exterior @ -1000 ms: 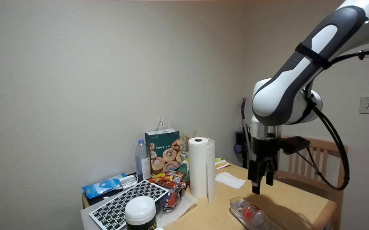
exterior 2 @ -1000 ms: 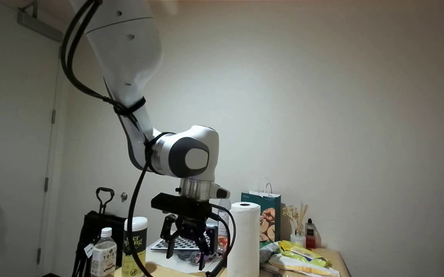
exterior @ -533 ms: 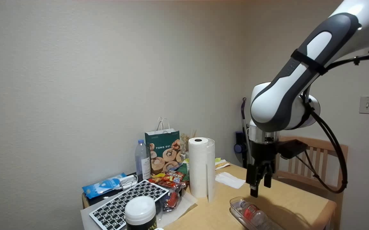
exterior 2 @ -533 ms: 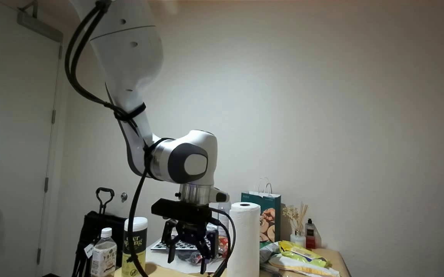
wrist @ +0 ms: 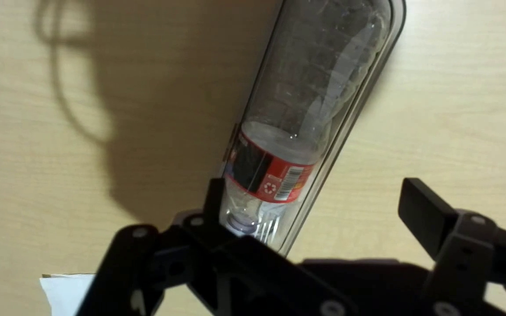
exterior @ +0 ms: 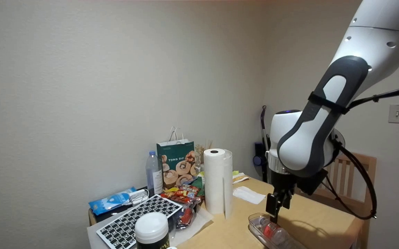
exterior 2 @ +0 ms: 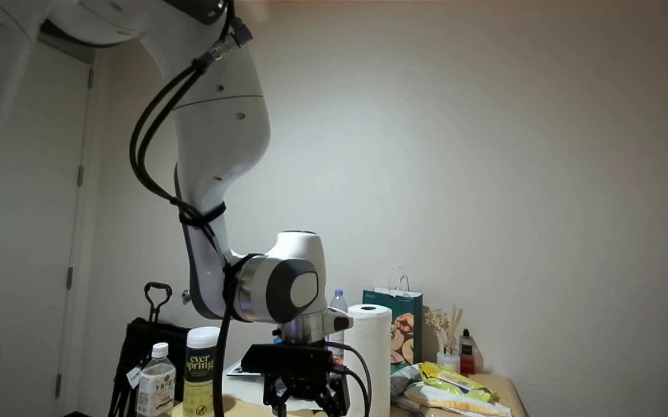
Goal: Pick up the bottle and put it on the table.
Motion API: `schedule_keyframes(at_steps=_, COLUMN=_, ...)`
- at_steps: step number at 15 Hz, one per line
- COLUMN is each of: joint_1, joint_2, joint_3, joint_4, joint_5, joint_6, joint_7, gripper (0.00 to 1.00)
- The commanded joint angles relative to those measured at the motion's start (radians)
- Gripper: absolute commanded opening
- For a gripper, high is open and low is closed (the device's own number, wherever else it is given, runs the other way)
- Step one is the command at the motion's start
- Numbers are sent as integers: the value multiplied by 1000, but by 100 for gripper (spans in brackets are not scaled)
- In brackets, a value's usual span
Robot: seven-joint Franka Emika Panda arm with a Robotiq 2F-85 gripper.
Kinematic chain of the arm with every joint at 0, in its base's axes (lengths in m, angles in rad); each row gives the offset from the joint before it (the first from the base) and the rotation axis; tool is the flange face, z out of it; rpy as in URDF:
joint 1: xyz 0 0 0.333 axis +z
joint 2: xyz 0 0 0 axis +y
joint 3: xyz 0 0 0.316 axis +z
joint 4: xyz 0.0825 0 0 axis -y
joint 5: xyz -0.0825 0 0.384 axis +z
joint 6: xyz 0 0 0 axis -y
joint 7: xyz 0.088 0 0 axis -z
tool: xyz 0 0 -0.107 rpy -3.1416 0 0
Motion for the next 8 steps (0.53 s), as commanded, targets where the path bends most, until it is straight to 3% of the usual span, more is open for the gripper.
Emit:
schedule_keyframes(at_steps=1, joint_1=-21, joint_2=2, joint_3=21, joint_4=4, joint_5=-8, joint_6=-3, joint_7=6, gripper=100)
schedule_keyframes(at_steps=5, joint_1=-13, joint_2=10, joint_3=15, joint_4=11, joint_5=-28, joint_6=-3, joint_7=38, gripper=100)
schedule_keyframes(at_steps=8, joint_1=34, joint_2=75, joint_3=-56, joint_4=38, joint_5=-195, joint_6=12, joint_7=235, gripper=100)
